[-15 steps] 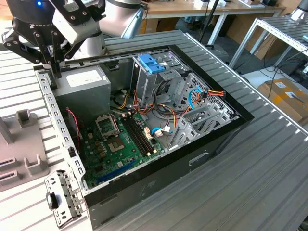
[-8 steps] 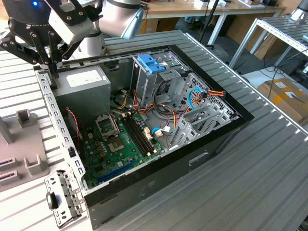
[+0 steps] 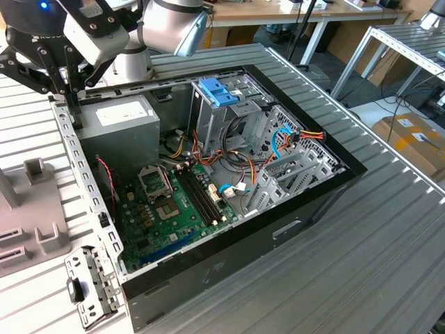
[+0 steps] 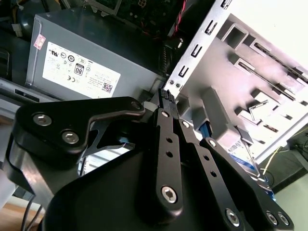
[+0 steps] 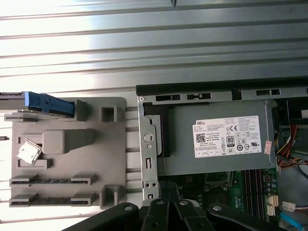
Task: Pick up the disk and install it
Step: 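Reach for the disk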
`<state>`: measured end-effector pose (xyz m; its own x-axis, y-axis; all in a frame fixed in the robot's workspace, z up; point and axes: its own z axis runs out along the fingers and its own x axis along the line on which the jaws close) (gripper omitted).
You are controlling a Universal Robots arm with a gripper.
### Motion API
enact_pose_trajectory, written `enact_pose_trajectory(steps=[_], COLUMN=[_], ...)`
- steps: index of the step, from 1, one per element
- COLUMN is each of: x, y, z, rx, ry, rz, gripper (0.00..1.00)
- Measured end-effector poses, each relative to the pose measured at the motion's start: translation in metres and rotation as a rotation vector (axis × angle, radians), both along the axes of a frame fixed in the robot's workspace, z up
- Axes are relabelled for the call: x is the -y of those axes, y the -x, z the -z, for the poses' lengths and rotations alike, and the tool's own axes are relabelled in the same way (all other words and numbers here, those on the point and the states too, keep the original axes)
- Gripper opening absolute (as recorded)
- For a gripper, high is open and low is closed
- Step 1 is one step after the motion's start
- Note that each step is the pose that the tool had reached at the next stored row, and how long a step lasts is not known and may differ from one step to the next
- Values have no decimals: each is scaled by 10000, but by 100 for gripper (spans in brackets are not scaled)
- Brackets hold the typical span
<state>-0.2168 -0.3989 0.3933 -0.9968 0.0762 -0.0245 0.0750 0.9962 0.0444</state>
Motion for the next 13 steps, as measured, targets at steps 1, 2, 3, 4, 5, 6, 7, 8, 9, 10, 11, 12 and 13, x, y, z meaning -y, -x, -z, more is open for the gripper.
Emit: enact_pose_trajectory(steps=[1,2,3,4,5,6,7,8,9,10,11,12,13], x=[0,0,0,0,0,0,0,0,0,0,0,0,0], y=[10,21,28,36,43,49,57,64,71,77,86,93,100], z=[0,0,0,0,0,0,0,0,0,0,0,0,0], rx=[0,0,0,0,0,0,-1,0,0,0,0,0,0], ry=[0,0,0,0,0,0,0,0,0,0,0,0,0], rz=[0,1,1,0,0,1,0,0,1,1,1,1,0], gripper=[11,11,11,11,11,11,11,11,11,11,11,11,11])
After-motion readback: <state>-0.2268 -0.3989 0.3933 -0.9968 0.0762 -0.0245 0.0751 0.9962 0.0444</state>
